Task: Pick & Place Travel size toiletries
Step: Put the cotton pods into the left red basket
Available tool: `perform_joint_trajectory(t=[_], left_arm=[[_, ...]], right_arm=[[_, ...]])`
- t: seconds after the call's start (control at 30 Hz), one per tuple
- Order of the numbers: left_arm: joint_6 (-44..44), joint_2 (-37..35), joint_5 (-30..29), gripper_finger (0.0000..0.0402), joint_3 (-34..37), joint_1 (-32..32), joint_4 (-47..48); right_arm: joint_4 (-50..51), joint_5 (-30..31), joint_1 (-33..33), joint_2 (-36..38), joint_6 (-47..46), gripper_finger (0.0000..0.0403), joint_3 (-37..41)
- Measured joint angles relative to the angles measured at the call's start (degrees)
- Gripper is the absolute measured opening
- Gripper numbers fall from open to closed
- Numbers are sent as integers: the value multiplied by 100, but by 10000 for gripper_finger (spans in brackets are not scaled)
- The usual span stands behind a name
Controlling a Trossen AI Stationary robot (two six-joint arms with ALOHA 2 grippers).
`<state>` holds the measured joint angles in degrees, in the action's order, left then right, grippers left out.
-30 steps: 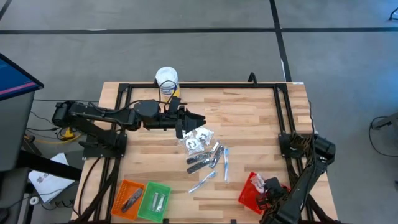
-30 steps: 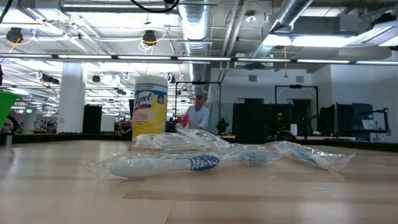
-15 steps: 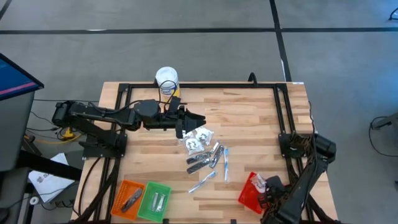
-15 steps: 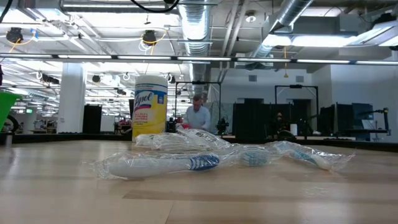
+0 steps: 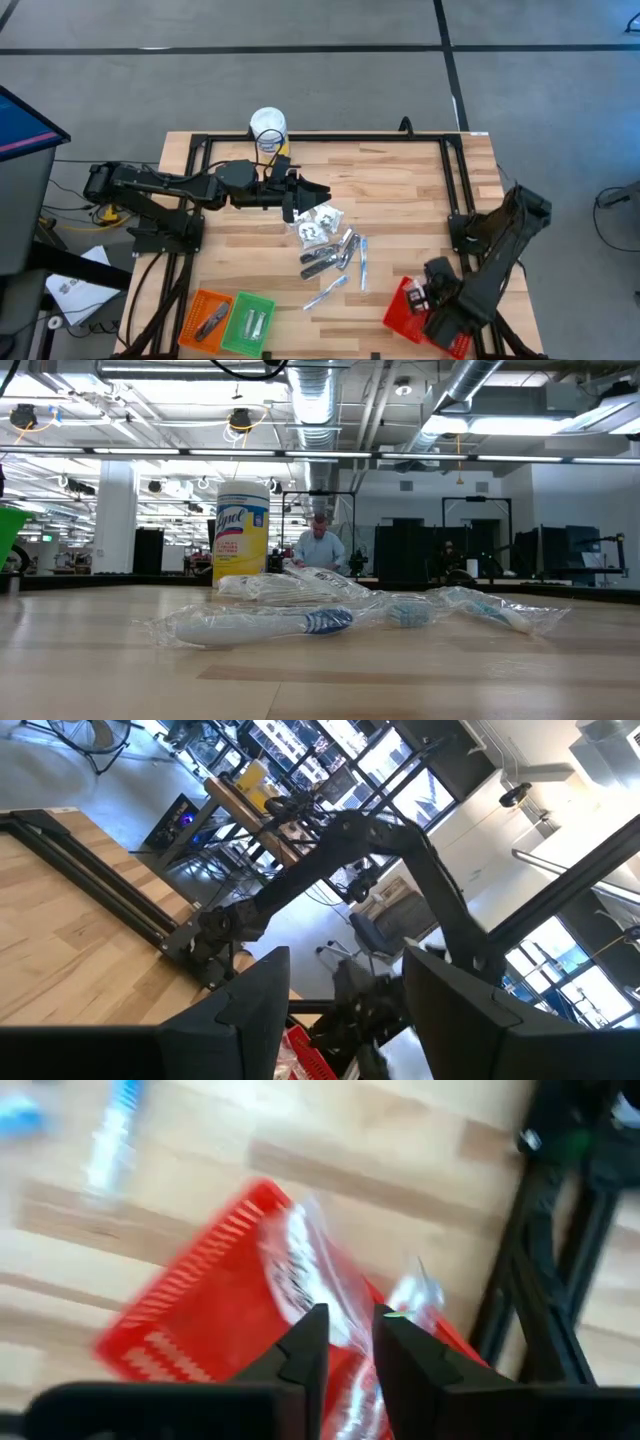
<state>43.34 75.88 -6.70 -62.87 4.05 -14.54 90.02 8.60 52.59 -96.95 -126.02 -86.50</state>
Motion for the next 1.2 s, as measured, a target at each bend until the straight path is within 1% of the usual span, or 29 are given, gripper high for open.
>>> perform_joint_trajectory(t=[0.1,0.23,0.3,0.37,0.53,0.7,0.93,1.03,1.2], left_arm=[[17,0,-2,186,0,0,1],[19,0,-20,186,0,0,2],[19,0,-20,186,0,0,2],[19,0,-17,186,0,0,5],[20,0,-16,186,0,9,26],[57,0,59,186,-2,39,285],[67,101,71,186,1,140,1245],[66,275,112,186,-9,259,1240],[217,627,216,186,-2,438,1245]], right_arm=[[0,202,-169,332,348,44,0],[0,204,-434,633,1063,11,0],[-1,235,-565,723,1454,3,0],[-2,342,-685,773,1790,5,0],[-55,392,-993,787,2620,12,0],[-370,418,-1285,787,3464,9,0],[-936,859,-1575,787,4278,1,0],[-1228,1088,-1652,806,4654,1,1],[-1769,1554,-1718,1070,5205,1,2]])
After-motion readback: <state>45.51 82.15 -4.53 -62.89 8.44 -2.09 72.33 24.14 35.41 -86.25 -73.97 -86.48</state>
